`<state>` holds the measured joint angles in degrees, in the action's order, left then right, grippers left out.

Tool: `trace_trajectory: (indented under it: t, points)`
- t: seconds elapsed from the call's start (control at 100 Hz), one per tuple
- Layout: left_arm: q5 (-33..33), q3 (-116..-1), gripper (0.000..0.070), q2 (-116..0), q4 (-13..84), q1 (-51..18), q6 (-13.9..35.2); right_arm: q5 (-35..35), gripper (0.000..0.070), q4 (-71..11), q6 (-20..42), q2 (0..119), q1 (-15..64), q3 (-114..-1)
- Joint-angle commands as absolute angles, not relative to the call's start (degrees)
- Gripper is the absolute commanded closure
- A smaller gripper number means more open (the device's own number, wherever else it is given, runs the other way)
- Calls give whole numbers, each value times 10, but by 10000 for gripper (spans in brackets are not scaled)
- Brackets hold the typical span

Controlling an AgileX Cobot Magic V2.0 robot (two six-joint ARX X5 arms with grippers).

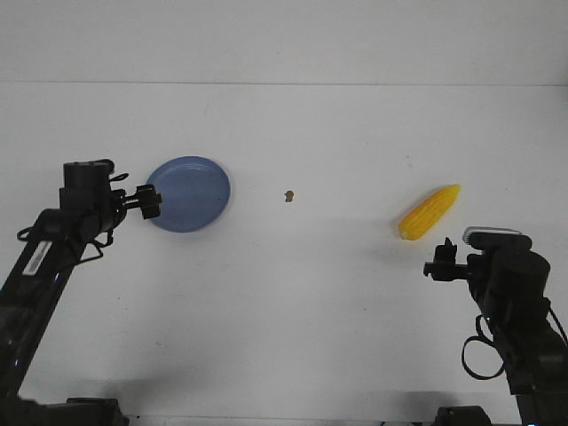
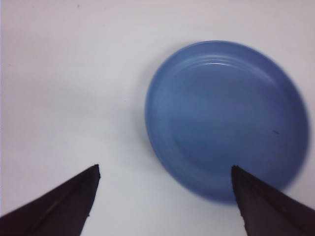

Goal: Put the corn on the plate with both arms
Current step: 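Raise both arms and move the left gripper toward the blue plate's rim, then hook the left gripper on the plate rim nearest it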

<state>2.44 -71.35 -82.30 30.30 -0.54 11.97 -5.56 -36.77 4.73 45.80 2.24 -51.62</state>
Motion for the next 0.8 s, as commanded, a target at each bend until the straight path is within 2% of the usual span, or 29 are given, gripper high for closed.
trace_trajectory:
  t: [0.0,0.33,0.79]
  points:
    - [23,-750,154,-883,299,3,124,-54,198,-361,51,461,23,-527]
    - [11,-850,154,-1072,298,27,123,-54,198,-361,51,461,22,-527]
    - [-27,-852,157,-1121,279,29,123,-54,198,-361,51,461,22,-527]
